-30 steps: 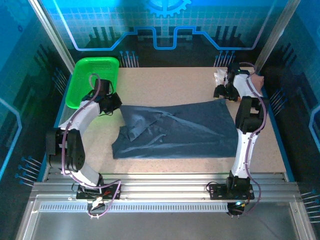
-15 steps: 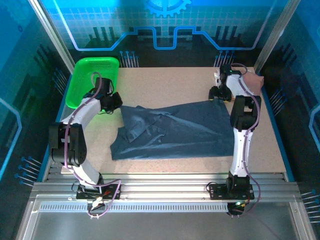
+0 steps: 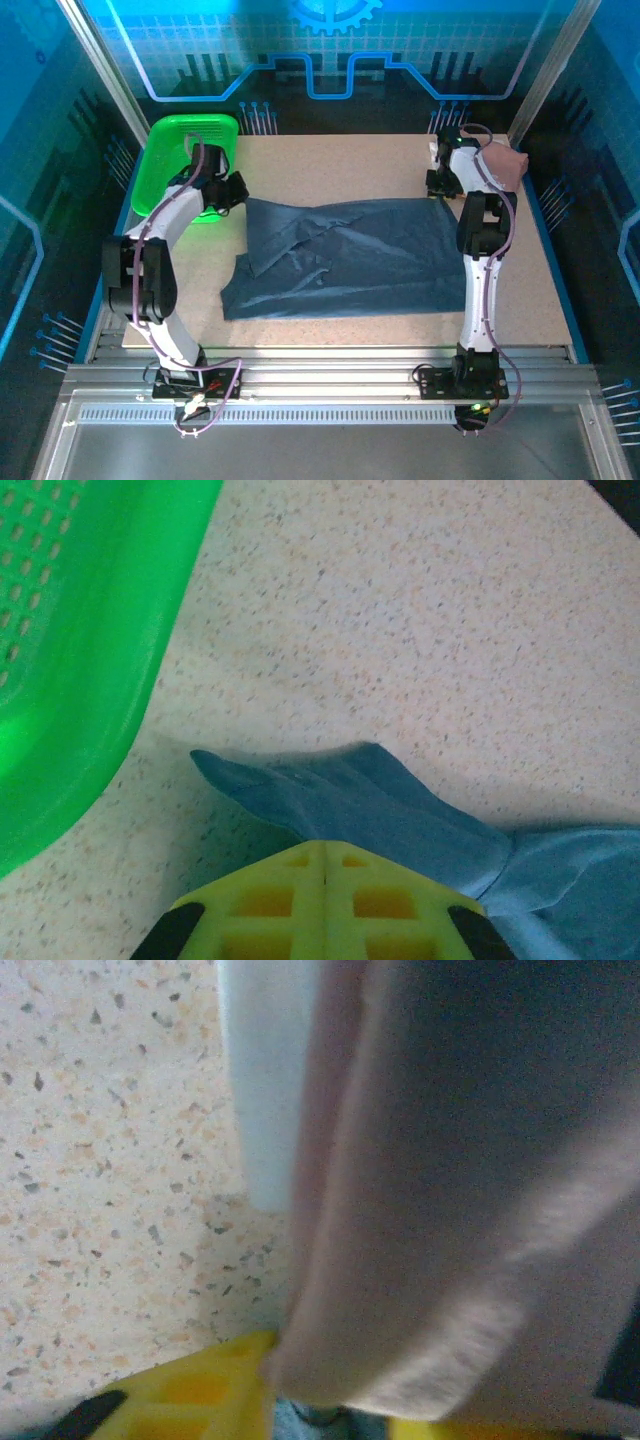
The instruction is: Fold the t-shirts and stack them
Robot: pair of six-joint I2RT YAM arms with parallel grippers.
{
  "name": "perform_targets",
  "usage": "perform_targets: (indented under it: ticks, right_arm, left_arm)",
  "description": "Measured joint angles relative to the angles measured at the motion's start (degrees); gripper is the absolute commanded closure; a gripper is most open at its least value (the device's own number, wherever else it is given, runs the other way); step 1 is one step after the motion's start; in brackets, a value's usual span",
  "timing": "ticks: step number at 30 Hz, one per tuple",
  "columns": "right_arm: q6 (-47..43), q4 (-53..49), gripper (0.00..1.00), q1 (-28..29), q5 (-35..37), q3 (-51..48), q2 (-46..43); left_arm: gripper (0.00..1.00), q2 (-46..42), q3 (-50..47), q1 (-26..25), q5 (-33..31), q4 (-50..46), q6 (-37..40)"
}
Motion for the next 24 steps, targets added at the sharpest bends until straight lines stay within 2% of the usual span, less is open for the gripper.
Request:
perform_targets:
  ticks: [11, 24]
  right_arm:
    - [1.01, 3.96, 0.9, 0.02, 0.04, -3.5, -2.56]
    - [0.94, 6.43, 0.82, -0.5, -3.23, -4.98, -4.85]
  left_arm:
    - [1.0, 4.87, 7.1, 0.0, 1.81, 0.85, 1.31]
    - [1.0, 9.07, 12.9, -0.02, 3.54, 0.9, 5.99]
